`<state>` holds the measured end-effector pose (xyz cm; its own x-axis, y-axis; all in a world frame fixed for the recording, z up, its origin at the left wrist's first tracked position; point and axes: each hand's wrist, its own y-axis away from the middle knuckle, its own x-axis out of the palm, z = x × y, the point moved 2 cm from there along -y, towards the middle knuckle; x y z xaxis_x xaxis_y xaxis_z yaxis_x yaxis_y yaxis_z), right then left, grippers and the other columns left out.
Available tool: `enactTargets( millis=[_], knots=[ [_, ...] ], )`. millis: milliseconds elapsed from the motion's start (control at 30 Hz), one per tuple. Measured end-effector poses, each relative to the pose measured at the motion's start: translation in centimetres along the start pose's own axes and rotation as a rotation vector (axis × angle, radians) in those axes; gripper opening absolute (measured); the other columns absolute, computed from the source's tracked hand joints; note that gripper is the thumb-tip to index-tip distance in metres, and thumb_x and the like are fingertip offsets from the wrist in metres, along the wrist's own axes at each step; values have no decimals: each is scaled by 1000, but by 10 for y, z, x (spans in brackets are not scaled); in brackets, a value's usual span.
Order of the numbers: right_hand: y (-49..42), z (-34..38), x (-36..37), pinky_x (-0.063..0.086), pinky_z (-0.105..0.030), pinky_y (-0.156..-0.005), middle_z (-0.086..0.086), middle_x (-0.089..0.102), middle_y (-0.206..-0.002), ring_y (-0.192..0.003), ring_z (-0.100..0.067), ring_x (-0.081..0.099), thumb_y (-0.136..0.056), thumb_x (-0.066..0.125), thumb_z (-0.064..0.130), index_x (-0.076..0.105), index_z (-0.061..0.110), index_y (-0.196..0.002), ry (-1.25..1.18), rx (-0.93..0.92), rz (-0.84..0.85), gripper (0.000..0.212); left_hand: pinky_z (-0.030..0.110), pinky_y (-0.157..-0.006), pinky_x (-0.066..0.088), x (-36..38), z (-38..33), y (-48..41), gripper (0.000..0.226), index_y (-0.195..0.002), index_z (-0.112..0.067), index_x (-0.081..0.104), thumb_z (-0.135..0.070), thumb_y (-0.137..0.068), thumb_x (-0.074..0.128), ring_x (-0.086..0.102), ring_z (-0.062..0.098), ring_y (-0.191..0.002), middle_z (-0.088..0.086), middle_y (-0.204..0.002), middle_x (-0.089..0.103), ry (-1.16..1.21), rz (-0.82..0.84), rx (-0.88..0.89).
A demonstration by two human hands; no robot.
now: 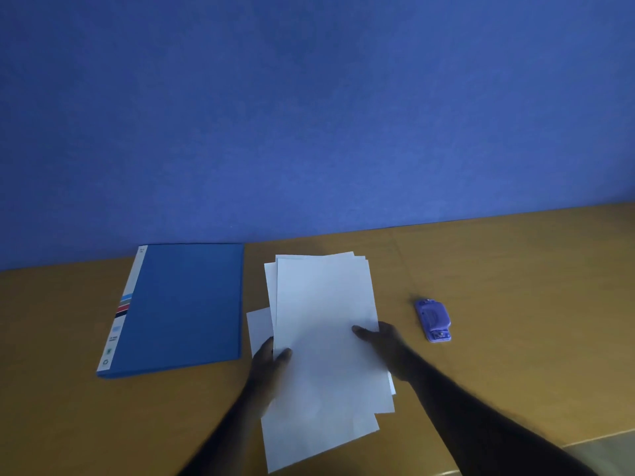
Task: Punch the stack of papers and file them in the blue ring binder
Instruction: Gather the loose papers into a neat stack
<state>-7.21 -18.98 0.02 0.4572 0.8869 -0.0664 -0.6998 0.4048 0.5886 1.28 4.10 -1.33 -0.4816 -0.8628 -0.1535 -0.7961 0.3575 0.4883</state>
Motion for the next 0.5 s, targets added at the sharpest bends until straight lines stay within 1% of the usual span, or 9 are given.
enactTargets(
  millis=[33, 67, 100, 167, 233, 300, 367, 433, 500],
  knots=[
    [0, 1, -3, 58, -46, -82, -18, 74, -102, -87, -32, 71, -86, 72, 15, 69, 1, -104, -11, -17, 10, 23, 26, -72, 50, 1, 1, -2, 17, -113, -26, 55, -24, -96, 53, 62, 16, -99, -6, -108, 65, -24, -18, 13],
    [-1, 3, -6, 58, -49, -84, -20, 73, -105, -88, -34, 70, -86, 70, 9, 67, 0, -107, -3, -31, 2, 23, 25, -73, 49, 2, 2, -4, 18, -112, -23, 57, -28, -96, 53, 62, 16, -100, -4, -108, 65, -65, -57, 34],
    [-1, 4, -9, 58, -49, -82, -21, 72, -105, -87, -34, 70, -86, 68, 5, 66, -1, -109, 14, -41, -18, 23, 27, -74, 50, -1, 5, -4, 22, -110, -21, 60, -34, -95, 53, 63, 18, -98, -2, -107, 67, -123, -142, 38],
    [1, 9, -17, 59, -41, -72, -18, 72, -100, -80, -29, 69, -88, 65, 1, 64, -1, -108, 37, -70, -66, 20, 34, -79, 53, -8, 16, -2, 34, -107, -16, 64, -44, -92, 54, 64, 24, -98, 5, -108, 68, -257, -409, -8],
    [5, 13, -28, 55, -29, -58, -9, 70, -91, -74, -21, 66, -90, 63, 1, 63, 3, -106, 41, -90, -110, 16, 41, -83, 50, -15, 28, 2, 54, -114, -8, 59, -54, -85, 59, 60, 31, -103, 13, -116, 62, -424, -608, -129],
    [5, 13, -42, 50, -22, -51, -3, 68, -85, -70, -17, 64, -90, 62, 2, 63, 6, -103, 40, -110, -161, 13, 47, -88, 45, -11, 34, 10, 90, -125, -4, 46, -71, -69, 63, 52, 36, -111, 19, -127, 51, -583, -642, -302],
    [4, 10, -54, 50, -26, -55, -4, 68, -85, -71, -18, 63, -90, 62, 2, 64, 4, -104, 35, -115, -194, 14, 45, -91, 42, -2, 36, 14, 112, -128, -3, 37, -85, -55, 59, 46, 35, -115, 20, -133, 42, -747, -612, -373],
    [3, 4, -63, 50, -30, -61, -7, 68, -88, -74, -21, 63, -89, 62, 2, 65, 2, -106, 29, -109, -201, 17, 42, -91, 41, 8, 37, 16, 118, -128, -4, 34, -88, -49, 59, 44, 33, -114, 18, -133, 39, -834, -609, -392],
    [6, 1, -69, 51, -31, -64, -7, 68, -89, -78, -24, 64, -89, 62, 2, 66, 5, -102, 22, -108, -202, 14, 42, -93, 41, 15, 37, 15, 119, -130, -3, 32, -86, -50, 61, 43, 34, -117, 19, -136, 37, -824, -617, -416]
  ],
)
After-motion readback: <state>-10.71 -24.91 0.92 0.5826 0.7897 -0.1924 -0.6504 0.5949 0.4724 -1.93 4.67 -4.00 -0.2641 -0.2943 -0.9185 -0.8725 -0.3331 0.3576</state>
